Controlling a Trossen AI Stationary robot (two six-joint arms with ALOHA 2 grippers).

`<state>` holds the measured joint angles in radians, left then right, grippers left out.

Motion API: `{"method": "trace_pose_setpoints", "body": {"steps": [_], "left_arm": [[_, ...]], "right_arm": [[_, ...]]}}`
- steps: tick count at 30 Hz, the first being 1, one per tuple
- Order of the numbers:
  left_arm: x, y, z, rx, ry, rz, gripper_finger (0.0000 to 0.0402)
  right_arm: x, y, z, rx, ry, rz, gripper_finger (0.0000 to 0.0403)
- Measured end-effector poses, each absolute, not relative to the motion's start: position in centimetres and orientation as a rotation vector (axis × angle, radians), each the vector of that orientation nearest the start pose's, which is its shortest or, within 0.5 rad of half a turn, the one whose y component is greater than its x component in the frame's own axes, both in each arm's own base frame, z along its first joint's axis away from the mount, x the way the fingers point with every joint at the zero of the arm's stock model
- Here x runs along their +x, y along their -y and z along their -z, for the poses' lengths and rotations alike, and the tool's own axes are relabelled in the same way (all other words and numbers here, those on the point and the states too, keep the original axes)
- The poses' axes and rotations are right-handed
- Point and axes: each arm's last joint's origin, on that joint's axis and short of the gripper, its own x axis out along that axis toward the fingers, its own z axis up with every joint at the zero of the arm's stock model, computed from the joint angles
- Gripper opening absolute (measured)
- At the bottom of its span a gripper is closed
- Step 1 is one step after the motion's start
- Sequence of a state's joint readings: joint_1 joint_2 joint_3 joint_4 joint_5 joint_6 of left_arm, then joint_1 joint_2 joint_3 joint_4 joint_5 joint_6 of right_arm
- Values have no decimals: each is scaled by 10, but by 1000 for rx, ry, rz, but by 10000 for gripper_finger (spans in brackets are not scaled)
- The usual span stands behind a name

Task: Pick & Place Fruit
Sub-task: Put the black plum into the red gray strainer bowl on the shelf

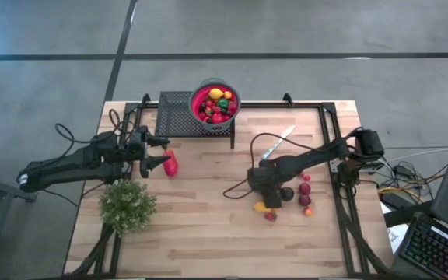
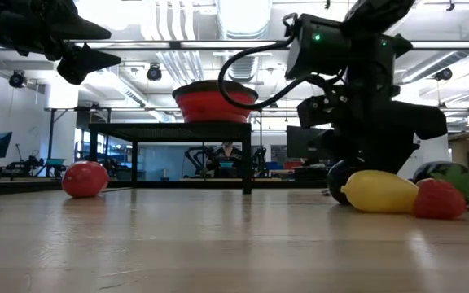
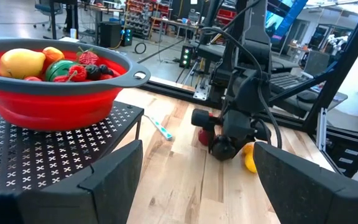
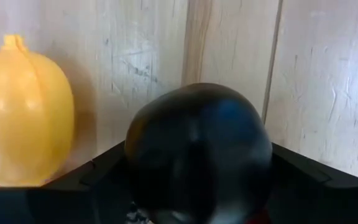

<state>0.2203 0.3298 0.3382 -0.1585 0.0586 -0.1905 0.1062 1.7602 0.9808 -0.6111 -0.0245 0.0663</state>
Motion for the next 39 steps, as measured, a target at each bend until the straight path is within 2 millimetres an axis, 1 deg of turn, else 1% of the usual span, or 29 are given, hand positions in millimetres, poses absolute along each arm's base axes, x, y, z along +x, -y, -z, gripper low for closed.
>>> {"method": "trace_pose_setpoints", "body": {"steps": [5,8,20,25,29,39], "left_arm": [[108,-22,-237,-211,-133,-175,312],[108,-22,-236,-211,-133,-175,312],[108,-22,-237,-211,-133,-175,312],[108,-22,-236,-211,-133,-175,312],[108,-22,-236,-211,-134,-175,312],[108,-22,-237,-211,-133,-175,312]], "right_arm": [[303,-33,-138,-6,-1384,-67,265],[304,-33,-139,-5,-1373,-69,266],[310,-34,-139,-6,-1328,-75,326],[310,-34,-139,-5,-1320,-74,337],[311,-34,-139,-4,-1319,-74,323],[311,-34,-139,-2,-1318,-72,254]]}}
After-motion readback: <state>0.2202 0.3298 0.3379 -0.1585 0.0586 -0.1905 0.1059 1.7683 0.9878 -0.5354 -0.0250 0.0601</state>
